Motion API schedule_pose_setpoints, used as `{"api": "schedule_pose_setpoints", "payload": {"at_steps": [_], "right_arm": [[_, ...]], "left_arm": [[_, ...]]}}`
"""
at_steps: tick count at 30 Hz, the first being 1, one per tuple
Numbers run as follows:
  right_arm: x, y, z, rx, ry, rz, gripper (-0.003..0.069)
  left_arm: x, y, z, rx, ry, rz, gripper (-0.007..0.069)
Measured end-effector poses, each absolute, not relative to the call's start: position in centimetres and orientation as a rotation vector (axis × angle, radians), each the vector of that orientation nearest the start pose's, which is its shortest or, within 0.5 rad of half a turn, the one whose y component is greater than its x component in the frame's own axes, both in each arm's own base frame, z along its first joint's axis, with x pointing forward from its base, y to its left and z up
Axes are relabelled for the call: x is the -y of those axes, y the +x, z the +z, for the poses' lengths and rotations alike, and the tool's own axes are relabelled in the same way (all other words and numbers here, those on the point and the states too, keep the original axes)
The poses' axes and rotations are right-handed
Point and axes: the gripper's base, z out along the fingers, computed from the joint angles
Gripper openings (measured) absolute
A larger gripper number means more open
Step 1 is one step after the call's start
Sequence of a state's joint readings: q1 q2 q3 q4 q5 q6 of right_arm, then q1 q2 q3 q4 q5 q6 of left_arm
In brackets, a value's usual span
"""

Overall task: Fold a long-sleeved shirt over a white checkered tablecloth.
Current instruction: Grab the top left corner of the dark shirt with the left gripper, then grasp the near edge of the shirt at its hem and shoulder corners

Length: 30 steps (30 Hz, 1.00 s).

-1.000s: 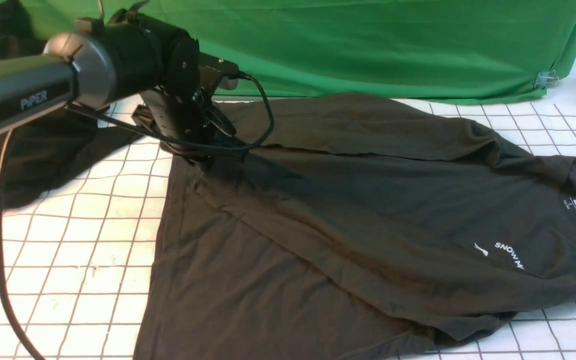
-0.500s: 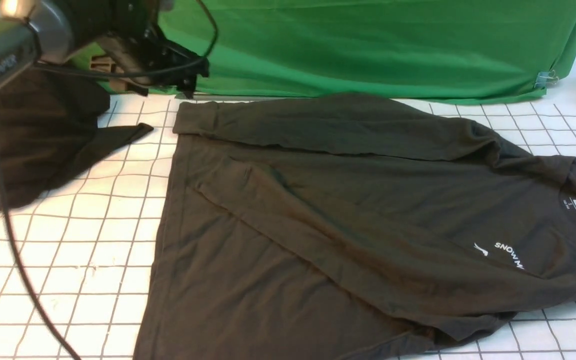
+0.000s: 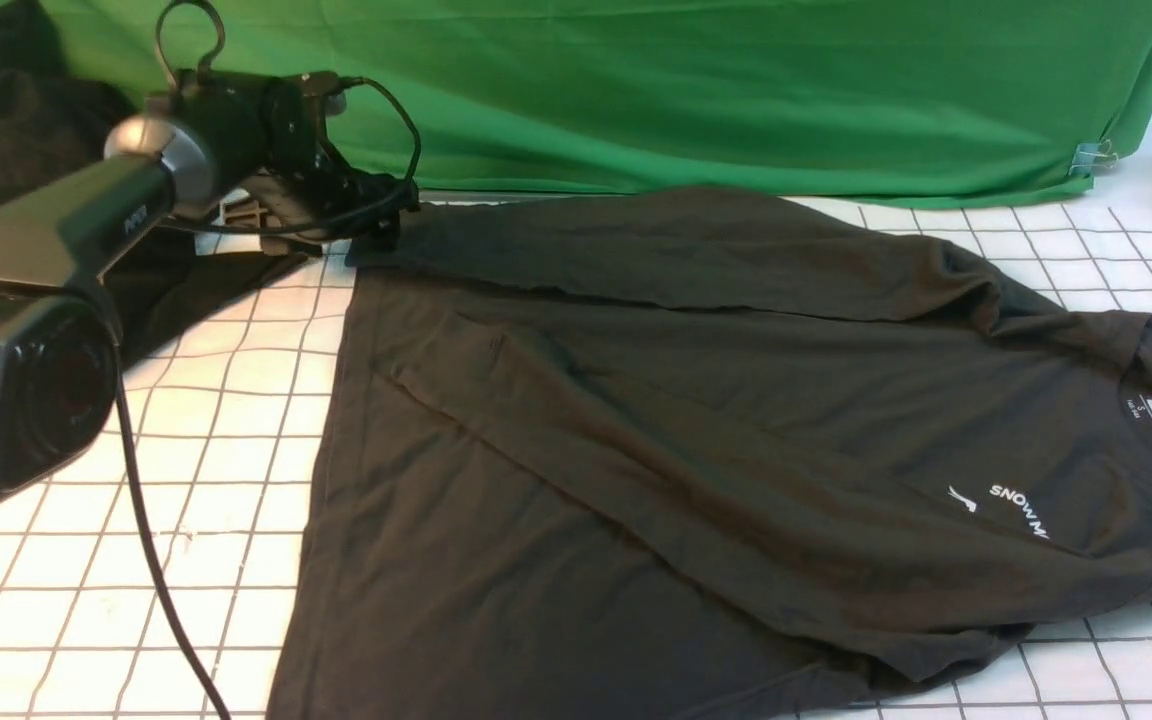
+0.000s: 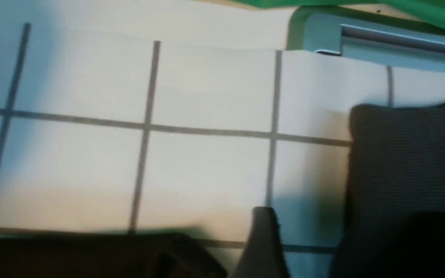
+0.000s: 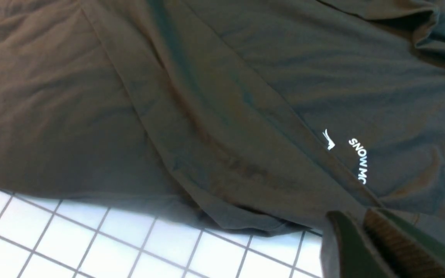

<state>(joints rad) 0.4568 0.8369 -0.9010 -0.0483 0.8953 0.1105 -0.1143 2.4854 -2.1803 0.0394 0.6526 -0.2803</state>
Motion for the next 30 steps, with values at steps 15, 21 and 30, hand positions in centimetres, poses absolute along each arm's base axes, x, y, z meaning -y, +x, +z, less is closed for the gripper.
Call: {"api": "schedule_pose_setpoints", "payload": {"at_steps": [15,21,30], "right_arm": [[-6.4,13.7,35.6,-2.287,-0.416,0.23,0.0071],[-6.3,13.8,35.7,-2.277,-0.418,0.22,0.0071],[-5.9,15.3,36.1,-2.304,-0.463,0.026,0.0073]], "left_arm": [[6.7,55.0,19.5,-2.505,-0.101,-0.173,0.0012],[7.6,53.5,24.7,-2.566,0.03,-0.198,0.0012],[13.0,48.7,33.7,-2.476,0.172,-0.406,0.0012]]}}
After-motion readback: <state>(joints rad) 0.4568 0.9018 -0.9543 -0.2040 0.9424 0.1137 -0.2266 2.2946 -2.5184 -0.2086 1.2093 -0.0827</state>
